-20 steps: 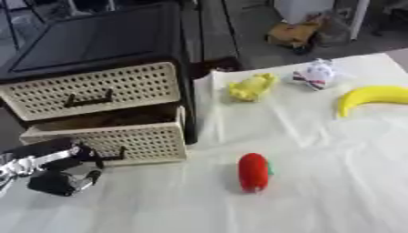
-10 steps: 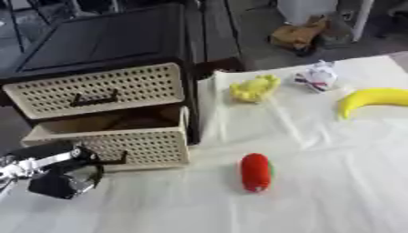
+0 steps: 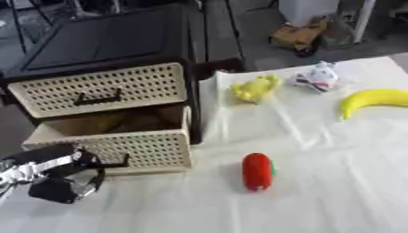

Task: Pick up objects from table and place into drawer.

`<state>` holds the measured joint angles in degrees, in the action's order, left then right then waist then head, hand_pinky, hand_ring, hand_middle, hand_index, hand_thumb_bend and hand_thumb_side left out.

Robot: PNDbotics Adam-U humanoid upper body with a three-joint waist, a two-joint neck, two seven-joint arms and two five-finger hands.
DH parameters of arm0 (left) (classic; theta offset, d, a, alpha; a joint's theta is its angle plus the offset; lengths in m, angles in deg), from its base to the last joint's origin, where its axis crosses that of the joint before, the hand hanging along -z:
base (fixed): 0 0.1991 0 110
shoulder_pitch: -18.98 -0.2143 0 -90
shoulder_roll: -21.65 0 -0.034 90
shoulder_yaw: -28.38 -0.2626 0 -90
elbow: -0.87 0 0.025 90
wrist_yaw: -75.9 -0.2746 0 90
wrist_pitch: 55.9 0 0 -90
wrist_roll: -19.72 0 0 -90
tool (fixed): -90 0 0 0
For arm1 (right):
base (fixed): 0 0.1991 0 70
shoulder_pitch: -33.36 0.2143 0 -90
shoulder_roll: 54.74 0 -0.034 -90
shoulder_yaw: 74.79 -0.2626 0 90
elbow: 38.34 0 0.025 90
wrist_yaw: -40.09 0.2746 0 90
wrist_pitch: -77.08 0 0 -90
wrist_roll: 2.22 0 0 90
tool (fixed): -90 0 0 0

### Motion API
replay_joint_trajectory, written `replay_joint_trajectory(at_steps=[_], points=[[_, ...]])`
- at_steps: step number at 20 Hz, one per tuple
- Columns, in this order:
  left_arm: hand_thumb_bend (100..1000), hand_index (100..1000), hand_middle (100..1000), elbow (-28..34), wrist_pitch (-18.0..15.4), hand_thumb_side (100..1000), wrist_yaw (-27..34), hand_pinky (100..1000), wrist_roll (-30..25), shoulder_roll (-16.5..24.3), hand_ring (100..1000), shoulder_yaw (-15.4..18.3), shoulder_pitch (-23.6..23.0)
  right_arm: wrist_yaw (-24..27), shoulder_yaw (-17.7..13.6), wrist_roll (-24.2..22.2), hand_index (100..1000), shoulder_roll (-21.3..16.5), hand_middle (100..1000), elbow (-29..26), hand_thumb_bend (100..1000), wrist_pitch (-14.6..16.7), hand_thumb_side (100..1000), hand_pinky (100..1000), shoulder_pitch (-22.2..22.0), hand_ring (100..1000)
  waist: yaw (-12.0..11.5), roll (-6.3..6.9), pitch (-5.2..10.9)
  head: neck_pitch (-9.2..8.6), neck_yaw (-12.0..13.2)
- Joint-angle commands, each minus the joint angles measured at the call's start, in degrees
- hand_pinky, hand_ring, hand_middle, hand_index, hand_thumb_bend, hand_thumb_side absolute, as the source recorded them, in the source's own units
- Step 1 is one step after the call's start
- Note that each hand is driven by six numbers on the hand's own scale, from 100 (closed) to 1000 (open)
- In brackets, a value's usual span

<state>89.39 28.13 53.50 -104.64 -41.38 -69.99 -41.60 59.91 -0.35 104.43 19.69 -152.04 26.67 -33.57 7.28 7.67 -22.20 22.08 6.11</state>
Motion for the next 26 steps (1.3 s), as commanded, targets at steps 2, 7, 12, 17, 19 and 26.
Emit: replay_joint_trajectory(at_steps=[2,7,12,17,19,26], points=[[100,546,105,3.13,0.5,531,1.02,100,0.36,3.24,100,0.35,-0.02,-0.31,-0.66,0.3,865,-1.25,725,-0.9,100,-0.18,1000,649,0.1,807,-0.6,-0.4,1.92,0.54,-0.23],[100,543,107,4.87,0.96,530,0.81,100,0.42,3.37,100,-0.12,-0.9,-0.27,-0.69,0.44,865,-1.33,726,-0.9,100,-0.23,1000,649,0.08,806,-0.77,-0.4,2.12,0.42,-0.26],[100,537,106,7.09,1.38,530,0.57,100,1.54,3.74,100,-0.4,-2.02,-0.34,-0.7,0.52,865,-1.33,726,-0.9,100,-0.29,1000,648,0.07,807,-0.92,-0.42,2.15,0.34,-0.33],[100,539,104,9.35,2.13,533,1.1,100,2.55,4.03,100,-0.41,-3.31,-0.37,-0.69,0.59,865,-1.32,726,-0.9,100,-0.39,1000,649,0.06,807,-1.19,-0.44,2.21,0.29,-0.39],[100,542,104,10.3,2.52,534,1.38,100,2.97,4.2,100,-0.37,-3.75,-0.37,-0.7,0.63,864,-1.3,726,-0.9,100,-0.41,1000,649,0.07,807,-1.3,-0.5,2.25,0.21,-0.43],[100,565,108,12.66,3.81,554,1.61,100,3.71,4.41,100,-0.61,-5.34,-0.41,-0.78,0.85,864,-1.32,726,-0.9,100,-0.39,1000,649,0.0,806,-1.37,-0.62,2.36,0.2,-0.64]])
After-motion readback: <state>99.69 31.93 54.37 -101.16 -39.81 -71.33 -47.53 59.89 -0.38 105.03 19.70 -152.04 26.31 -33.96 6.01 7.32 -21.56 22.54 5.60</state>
